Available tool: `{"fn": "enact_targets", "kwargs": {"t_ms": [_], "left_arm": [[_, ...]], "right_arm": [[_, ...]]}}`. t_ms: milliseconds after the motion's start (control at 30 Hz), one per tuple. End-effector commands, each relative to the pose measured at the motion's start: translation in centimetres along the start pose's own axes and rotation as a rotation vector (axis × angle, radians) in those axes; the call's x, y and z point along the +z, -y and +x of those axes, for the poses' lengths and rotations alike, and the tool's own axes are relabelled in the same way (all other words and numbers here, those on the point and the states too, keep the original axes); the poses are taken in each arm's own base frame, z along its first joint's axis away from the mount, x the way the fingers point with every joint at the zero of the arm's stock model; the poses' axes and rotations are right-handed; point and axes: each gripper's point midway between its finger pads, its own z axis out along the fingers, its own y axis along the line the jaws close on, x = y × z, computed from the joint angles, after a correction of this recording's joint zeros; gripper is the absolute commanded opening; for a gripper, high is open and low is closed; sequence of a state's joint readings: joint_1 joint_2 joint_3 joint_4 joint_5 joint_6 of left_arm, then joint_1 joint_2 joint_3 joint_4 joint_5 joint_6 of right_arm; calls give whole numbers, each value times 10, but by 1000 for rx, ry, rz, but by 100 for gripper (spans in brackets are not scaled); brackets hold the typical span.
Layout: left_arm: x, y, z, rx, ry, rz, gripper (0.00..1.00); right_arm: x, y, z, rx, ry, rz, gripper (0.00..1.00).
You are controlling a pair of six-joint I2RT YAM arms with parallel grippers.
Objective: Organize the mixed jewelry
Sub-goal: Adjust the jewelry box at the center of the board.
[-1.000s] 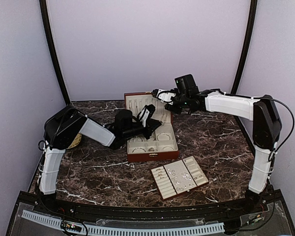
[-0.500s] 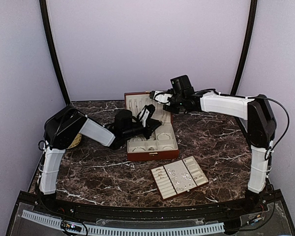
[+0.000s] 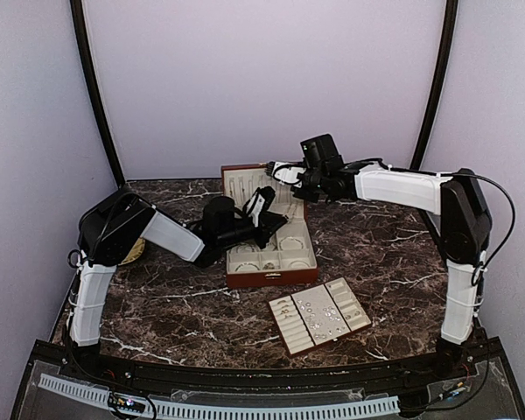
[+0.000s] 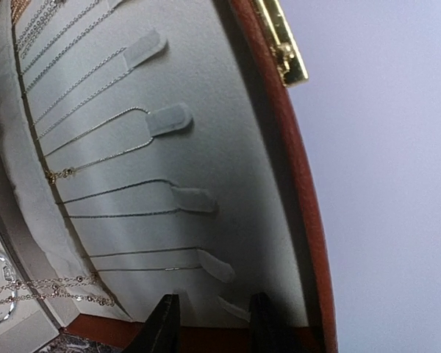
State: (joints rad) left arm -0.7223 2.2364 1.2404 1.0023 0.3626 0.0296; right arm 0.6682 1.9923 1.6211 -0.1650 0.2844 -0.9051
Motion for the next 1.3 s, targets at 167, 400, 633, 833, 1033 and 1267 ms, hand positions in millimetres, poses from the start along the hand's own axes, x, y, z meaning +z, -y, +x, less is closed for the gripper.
{"fn": "enact_targets", "kwargs": {"t_ms": [167,400,633,833,1033,1267], "left_arm": [[-5,1,-20,-2,53,4,0],[-5,0,-19,-2,49,2,0],[-3,-1,-23,-2,53,-1,0],[-2,-2,-24,-3,55,-3,0],[-2,-2,-25,-1,55,-3,0],[-2,-2,-25,-3,56,-5,0]], "right_arm": [[-12,-16,8,10,-41,-25,22],[-11,-23,12,18,-49,-35,11],[-9,-34,14,17,-55,-64,3],[-8,-49,21,21,-74,-91,1],[-9,-56,22,24,-78,-103,1],[-8,-65,24,24,-84,-122,1]]}}
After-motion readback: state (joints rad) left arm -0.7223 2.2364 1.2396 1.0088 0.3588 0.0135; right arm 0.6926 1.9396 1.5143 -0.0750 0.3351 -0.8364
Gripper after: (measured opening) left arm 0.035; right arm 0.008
